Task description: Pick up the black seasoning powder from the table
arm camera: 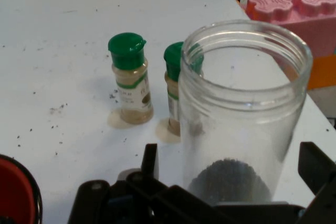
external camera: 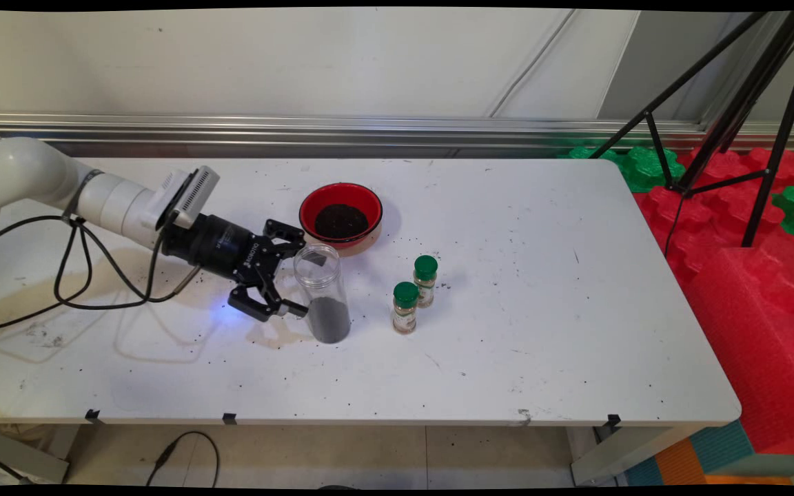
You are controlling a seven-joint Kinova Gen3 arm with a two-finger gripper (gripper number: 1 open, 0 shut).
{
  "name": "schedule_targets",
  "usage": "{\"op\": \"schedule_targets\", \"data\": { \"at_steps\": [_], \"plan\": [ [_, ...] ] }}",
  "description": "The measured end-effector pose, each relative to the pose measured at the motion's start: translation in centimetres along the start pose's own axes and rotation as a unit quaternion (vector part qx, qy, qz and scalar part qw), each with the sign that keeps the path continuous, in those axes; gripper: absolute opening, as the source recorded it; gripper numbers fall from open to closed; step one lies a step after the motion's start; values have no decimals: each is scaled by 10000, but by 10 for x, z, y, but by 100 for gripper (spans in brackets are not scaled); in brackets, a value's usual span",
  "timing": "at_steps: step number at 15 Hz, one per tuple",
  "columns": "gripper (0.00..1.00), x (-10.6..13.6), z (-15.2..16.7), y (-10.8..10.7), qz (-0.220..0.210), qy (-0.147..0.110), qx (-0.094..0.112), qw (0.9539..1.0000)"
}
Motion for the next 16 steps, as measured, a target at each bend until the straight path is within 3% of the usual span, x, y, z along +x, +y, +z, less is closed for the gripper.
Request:
{"op": "schedule_targets", "data": {
  "at_steps": [16],
  "plan": [
    [100, -14, 33, -2, -167, 135, 93, 9997]
  ]
}}
